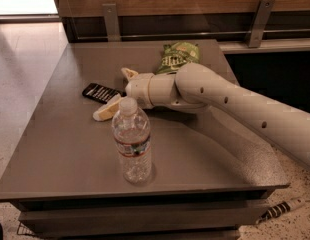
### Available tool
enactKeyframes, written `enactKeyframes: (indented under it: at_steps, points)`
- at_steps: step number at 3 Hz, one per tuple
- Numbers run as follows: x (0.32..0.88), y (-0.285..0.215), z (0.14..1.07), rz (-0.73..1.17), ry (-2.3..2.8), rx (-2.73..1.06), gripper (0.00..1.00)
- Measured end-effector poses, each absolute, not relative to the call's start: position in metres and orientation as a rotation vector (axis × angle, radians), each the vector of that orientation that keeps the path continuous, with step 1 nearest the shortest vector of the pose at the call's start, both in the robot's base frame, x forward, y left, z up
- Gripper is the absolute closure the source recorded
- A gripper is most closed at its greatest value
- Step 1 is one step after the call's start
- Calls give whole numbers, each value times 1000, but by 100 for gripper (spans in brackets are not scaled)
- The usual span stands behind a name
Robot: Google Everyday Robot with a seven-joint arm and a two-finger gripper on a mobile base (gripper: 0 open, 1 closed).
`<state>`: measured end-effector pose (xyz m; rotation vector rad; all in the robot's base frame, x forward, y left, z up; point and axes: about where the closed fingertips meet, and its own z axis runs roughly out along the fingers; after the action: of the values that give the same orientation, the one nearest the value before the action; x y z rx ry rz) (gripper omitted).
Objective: Pick rxbar chocolate
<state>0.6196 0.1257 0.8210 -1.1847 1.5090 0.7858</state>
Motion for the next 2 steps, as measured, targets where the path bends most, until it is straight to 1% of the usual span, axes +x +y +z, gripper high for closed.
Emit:
enactKeyframes:
  at_steps: [1, 2]
  points:
    - [612, 133, 807, 769, 1555, -1189, 26]
    - [612, 132, 811, 769, 1555, -1189, 49]
